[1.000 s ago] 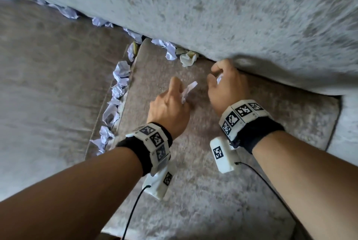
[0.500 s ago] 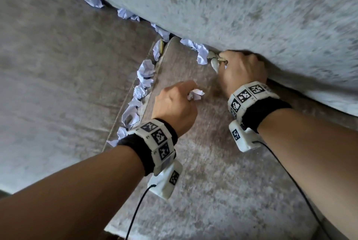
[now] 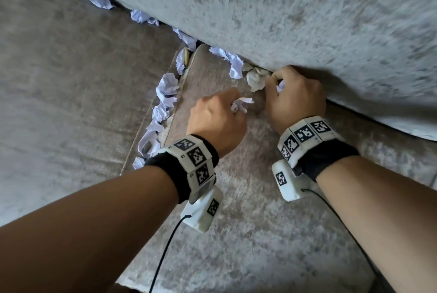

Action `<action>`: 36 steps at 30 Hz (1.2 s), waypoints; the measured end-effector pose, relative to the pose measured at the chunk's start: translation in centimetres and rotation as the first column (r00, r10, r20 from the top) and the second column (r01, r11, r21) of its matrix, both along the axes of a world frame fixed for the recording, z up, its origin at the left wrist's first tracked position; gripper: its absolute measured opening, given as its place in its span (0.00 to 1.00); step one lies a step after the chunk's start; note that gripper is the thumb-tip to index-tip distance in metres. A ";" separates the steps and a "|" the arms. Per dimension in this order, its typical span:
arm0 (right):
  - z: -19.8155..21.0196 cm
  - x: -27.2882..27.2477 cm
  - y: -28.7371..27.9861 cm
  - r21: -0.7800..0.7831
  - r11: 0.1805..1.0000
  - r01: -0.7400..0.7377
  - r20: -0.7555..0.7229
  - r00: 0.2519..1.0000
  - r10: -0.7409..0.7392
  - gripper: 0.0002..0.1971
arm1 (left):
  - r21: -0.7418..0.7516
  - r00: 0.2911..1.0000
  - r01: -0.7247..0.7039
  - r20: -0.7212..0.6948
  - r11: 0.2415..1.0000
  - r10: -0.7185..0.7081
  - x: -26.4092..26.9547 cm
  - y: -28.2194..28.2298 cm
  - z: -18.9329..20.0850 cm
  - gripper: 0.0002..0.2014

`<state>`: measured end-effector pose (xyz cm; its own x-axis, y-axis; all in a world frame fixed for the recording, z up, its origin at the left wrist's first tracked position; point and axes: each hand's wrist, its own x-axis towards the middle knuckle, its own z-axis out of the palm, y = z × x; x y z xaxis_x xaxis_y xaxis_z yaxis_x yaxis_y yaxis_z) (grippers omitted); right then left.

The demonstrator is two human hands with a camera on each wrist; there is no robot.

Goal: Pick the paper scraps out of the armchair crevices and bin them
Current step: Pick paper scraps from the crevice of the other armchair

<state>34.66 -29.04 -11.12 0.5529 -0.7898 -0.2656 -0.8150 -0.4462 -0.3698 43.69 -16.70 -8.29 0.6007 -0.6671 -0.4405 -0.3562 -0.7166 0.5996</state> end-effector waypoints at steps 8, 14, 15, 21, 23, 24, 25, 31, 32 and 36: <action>1.6 -4.1 -0.1 0.052 0.986 0.158 0.045 0.986 -0.160 0.12 | 0.143 0.985 0.111 0.114 0.983 -0.128 -1.6 -4.7 -0.9 0.25; 1.5 -7.5 -0.1 0.015 0.985 0.174 0.180 0.968 -0.173 0.11 | 0.252 0.975 0.099 0.171 0.962 -0.145 -1.9 -7.4 -2.2 0.18; 1.5 -8.0 -0.1 0.002 0.984 0.178 0.186 0.967 -0.175 0.11 | 0.253 0.972 0.103 0.181 0.962 -0.152 -2.0 -7.7 -2.3 0.17; 1.3 -9.6 -0.2 -0.043 0.982 0.182 0.163 0.971 -0.172 0.11 | 0.254 0.960 0.048 0.254 0.966 -0.115 -1.6 -8.7 -2.8 0.15; 1.3 -9.8 -0.3 -0.040 0.984 0.174 0.155 0.974 -0.166 0.11 | 0.234 0.961 0.040 0.257 0.971 -0.101 -1.7 -8.7 -2.8 0.15; 1.2 -9.8 -0.3 -0.042 0.984 0.170 0.155 0.975 -0.162 0.11 | 0.218 0.962 0.040 0.255 0.975 -0.097 -1.9 -8.7 -2.8 0.14; 1.3 -9.9 -0.4 -0.042 0.985 0.168 0.156 0.975 -0.160 0.11 | 0.203 0.964 0.039 0.251 0.978 -0.091 -2.1 -8.6 -2.7 0.14; 2.1 -9.3 -0.1 0.082 0.981 0.175 0.129 0.974 -0.185 0.12 | 0.135 0.981 0.001 0.192 0.991 -0.027 -3.3 -6.9 -1.5 0.12; 2.3 -9.1 0.0 0.100 0.979 0.176 0.120 0.975 -0.188 0.12 | 0.114 0.982 -0.011 0.188 0.993 -0.011 -3.4 -6.5 -1.2 0.12; 2.7 -7.8 0.4 0.125 0.974 0.191 0.086 0.975 -0.203 0.14 | 0.045 0.984 -0.054 0.175 0.998 0.045 -4.0 -4.9 0.0 0.14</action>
<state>26.81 -28.65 -8.39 0.4174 -0.8529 -0.3136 -0.8397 -0.2302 -0.4918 39.69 -21.64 -8.31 0.7028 -0.6149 -0.3577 -0.4152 -0.7629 0.4955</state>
